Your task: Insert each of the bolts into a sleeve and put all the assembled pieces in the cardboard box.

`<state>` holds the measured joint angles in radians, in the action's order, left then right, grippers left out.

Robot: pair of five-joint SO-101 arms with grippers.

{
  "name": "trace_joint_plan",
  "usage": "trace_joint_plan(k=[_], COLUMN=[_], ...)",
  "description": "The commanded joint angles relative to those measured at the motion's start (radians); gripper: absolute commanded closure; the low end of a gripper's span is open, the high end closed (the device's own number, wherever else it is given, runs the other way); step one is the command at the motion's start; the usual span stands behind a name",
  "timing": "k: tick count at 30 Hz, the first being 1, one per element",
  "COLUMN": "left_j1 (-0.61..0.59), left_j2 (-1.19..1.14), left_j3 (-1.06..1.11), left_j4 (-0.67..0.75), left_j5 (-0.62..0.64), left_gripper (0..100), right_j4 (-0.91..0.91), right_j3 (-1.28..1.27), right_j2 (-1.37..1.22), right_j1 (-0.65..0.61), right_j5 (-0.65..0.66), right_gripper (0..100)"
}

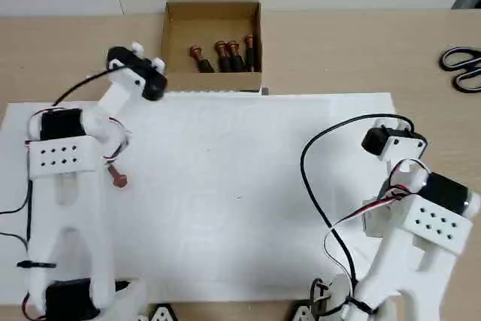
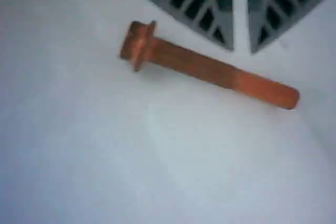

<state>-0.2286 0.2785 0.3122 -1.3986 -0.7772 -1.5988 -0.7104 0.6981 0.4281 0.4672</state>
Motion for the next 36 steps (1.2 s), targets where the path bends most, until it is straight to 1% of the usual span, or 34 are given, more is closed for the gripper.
trace_joint_plan(k=[1,6,9,13,19,24,26,30,32,36], left_j1=[-0.048,-0.124,-0.163,-0.17,-0.158,-0.109,-0.094,-0.101,-0.114,-0.121], left_j2=[-0.029,-0.149,-0.204,-0.238,-0.229,-0.235,-0.235,-0.229,-0.226,-0.235], left_j3=[-0.044,-0.044,-0.044,-0.045,-0.042,-0.007,0.044,0.163,0.199,0.205], left_j4=[0.081,0.133,0.166,0.181,0.18,0.19,0.224,0.31,0.35,0.384], left_j5=[-0.275,-0.608,-0.784,-0.939,-1.122,-1.138,-1.135,-1.132,-1.091,-0.993], left_gripper=[99,99,99,99,99,99,99,99,99,98], right_j4=[0.019,0.035,0.041,0.041,0.041,0.041,0.041,0.039,0.038,0.039], right_j3=[0.006,0.006,0.006,0.006,0.006,0.006,0.006,0.006,0.006,0.006], right_j2=[0.024,0.024,0.024,0.024,0.024,0.024,0.024,0.024,0.024,0.024], right_j1=[0.01,0.008,0.007,0.007,0.007,0.007,0.007,0.007,0.007,0.007], right_j5=[0.005,0.006,0.005,0.005,0.006,0.005,0.002,0.005,0.006,0.003], right_gripper=[99.5,99.5,99.5,99.5,99.5,99.5,99.5,99.5,99.5,99.5])
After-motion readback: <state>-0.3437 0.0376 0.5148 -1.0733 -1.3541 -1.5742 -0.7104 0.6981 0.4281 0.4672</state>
